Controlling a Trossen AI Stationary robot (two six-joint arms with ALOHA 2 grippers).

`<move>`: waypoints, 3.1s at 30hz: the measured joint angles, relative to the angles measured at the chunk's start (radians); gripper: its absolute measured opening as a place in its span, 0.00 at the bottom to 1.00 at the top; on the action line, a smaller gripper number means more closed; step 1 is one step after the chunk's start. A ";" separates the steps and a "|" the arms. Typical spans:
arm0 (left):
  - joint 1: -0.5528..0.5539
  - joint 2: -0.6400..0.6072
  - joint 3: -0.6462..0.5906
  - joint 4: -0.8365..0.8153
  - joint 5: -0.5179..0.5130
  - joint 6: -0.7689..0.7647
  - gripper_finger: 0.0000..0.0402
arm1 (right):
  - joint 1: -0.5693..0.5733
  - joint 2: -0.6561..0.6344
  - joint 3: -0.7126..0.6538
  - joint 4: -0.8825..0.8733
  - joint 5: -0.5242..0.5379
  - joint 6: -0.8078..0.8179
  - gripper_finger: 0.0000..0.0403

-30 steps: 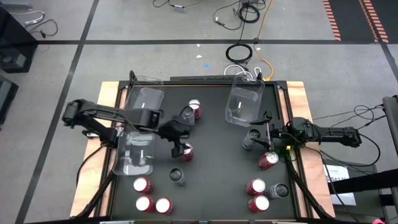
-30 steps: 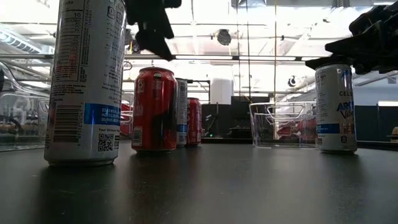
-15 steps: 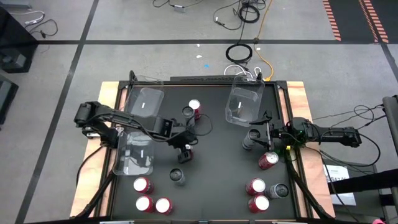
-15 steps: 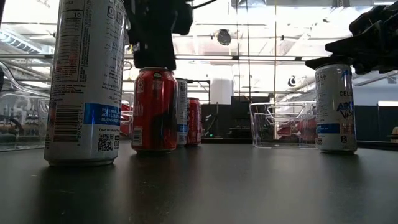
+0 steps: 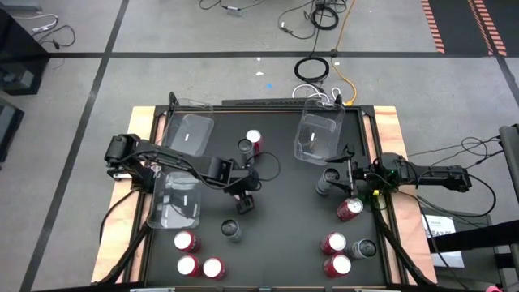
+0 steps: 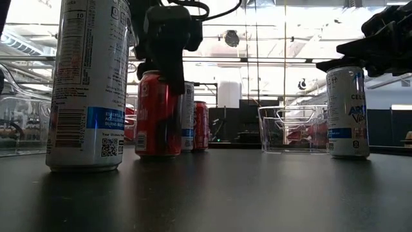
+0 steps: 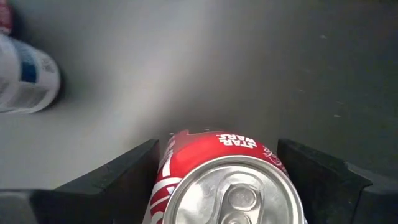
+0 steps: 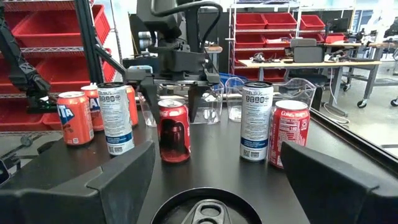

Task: Sort soda cans
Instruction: Move the center red soda can to the bottom middle of the table

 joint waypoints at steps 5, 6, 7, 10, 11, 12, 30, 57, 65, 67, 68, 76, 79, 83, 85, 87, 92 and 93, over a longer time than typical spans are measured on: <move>0.002 0.002 -0.001 -0.029 -0.018 -0.003 0.79 | 0.000 0.000 0.000 0.000 0.000 0.000 0.84; 0.002 0.001 0.000 -0.036 -0.018 -0.004 0.78 | 0.000 0.000 0.000 0.000 0.000 0.000 0.84; 0.002 0.001 0.000 -0.040 -0.018 -0.008 0.77 | 0.000 0.000 0.000 0.000 0.000 0.000 0.84; 0.005 0.001 0.000 -0.043 -0.026 -0.041 0.76 | 0.000 0.000 0.000 0.000 0.000 0.000 0.84; 0.006 0.001 0.000 -0.044 -0.026 -0.052 0.75 | 0.000 0.000 0.000 0.000 0.000 0.000 0.84; 0.006 0.001 0.000 -0.044 -0.025 -0.055 0.75 | 0.000 0.000 0.000 0.000 0.000 0.000 0.84; 0.001 0.008 0.058 -0.002 0.009 -0.108 0.74 | 0.000 0.000 0.000 0.000 0.000 0.000 0.84; -0.185 0.392 0.632 -0.305 -0.019 -0.033 0.76 | 0.000 0.000 0.000 0.000 0.000 0.000 0.84; -0.261 0.415 0.687 -0.360 -0.076 0.007 0.76 | 0.000 0.000 0.000 0.000 0.000 0.000 0.84; -0.286 0.415 0.687 -0.366 -0.076 0.018 0.76 | 0.000 0.000 0.000 0.000 0.000 0.000 0.84; -0.302 0.414 0.687 -0.372 -0.076 0.025 0.76 | 0.000 0.000 0.000 0.000 0.000 0.000 0.84; -0.404 0.414 0.687 -0.360 -0.102 0.062 0.76 | 0.000 0.000 0.000 0.000 0.000 0.000 0.84; -0.417 0.414 0.687 -0.327 -0.108 0.079 0.76 | 0.000 0.000 0.000 0.000 0.000 0.000 0.84; -0.424 0.414 0.682 -0.283 -0.109 0.089 0.76 | 0.000 0.000 0.000 0.000 0.000 0.000 0.84; -0.425 0.412 0.656 -0.236 -0.107 0.106 0.76 | 0.000 0.000 0.000 0.000 0.000 0.000 0.84; -0.423 0.412 0.627 -0.200 -0.080 0.107 0.76 | 0.000 0.000 0.000 0.000 0.000 0.000 0.84; -0.416 0.411 0.587 -0.144 -0.042 0.047 0.76 | 0.000 0.000 0.000 0.000 0.000 0.000 0.84; -0.416 0.411 0.587 -0.145 -0.044 0.033 0.76 | 0.000 0.000 0.000 0.000 0.000 0.000 0.84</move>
